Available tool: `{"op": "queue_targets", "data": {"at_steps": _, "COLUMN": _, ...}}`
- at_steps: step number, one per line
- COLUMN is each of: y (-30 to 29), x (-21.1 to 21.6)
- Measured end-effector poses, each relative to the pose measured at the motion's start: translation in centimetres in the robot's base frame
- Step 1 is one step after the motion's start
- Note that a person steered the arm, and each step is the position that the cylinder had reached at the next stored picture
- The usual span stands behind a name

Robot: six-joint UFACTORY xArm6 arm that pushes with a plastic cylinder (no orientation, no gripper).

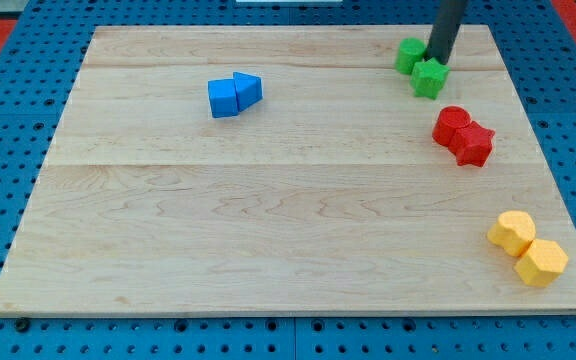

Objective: Move the green circle horizontal right to the blue triangle

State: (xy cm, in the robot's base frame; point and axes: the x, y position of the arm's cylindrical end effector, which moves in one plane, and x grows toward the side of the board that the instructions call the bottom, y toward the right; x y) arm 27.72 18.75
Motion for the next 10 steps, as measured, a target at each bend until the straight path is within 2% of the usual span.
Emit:
{"op": "queue_targets", "data": {"at_steps": 1, "y": -2.6, "x": 3.1}}
{"op": "queue_targets", "data": {"at_steps": 2, "y": -2.7, "x": 3.6}}
{"op": "queue_targets", "data": {"at_steps": 4, "y": 1.4, "x": 3.2}}
{"op": "queue_targets", "data": {"at_steps": 6, "y": 0.3, "x": -3.7}}
{"op": "queue_targets", "data": {"at_steps": 7, "y": -0.2, "x": -3.5}}
{"op": "queue_targets", "data": {"at_steps": 10, "y": -5.7, "x": 3.9}}
